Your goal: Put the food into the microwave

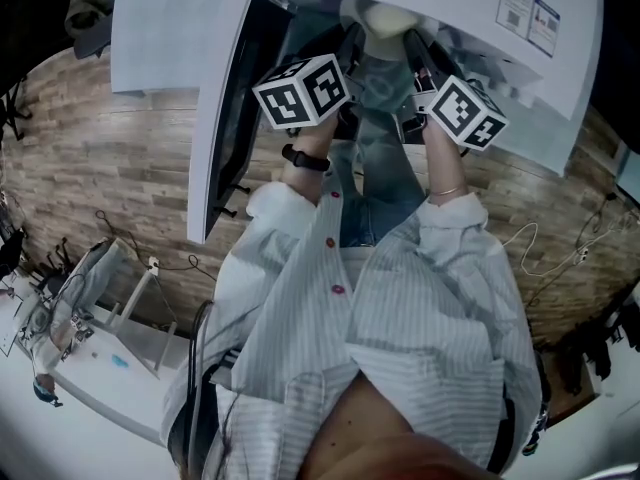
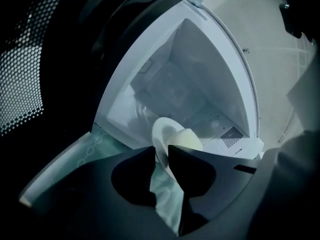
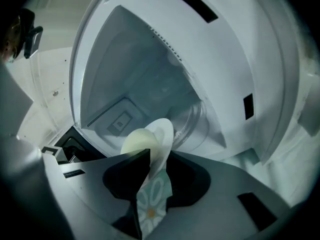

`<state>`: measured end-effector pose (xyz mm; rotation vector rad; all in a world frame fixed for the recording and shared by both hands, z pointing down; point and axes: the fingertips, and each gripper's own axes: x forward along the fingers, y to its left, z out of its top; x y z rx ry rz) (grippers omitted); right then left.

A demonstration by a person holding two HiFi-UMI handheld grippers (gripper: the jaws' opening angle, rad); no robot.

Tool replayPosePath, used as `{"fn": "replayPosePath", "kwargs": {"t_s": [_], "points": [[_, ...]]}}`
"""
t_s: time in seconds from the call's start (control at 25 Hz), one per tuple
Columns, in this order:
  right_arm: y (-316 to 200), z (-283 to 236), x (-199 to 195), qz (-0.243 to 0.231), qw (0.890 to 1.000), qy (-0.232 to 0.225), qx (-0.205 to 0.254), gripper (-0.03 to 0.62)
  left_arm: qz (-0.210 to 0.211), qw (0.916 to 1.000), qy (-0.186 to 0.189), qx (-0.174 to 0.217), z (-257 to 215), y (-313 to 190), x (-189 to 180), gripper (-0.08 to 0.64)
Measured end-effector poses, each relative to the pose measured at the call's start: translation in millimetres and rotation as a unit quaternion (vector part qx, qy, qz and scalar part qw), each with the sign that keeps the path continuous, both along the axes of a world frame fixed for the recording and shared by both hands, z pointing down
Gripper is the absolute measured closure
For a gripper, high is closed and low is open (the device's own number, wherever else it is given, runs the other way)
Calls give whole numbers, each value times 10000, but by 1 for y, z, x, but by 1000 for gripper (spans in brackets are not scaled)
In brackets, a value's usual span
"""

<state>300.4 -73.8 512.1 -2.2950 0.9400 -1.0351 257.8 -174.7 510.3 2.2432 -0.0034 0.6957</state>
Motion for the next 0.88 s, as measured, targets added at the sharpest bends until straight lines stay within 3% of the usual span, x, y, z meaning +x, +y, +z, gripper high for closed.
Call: {"fn": "replayPosePath", "kwargs": {"t_s": [0.88], "points": [[-13,3,36,-111,9922,888,-870,448,58,9986,62,528,9,-13,37,476]]}}
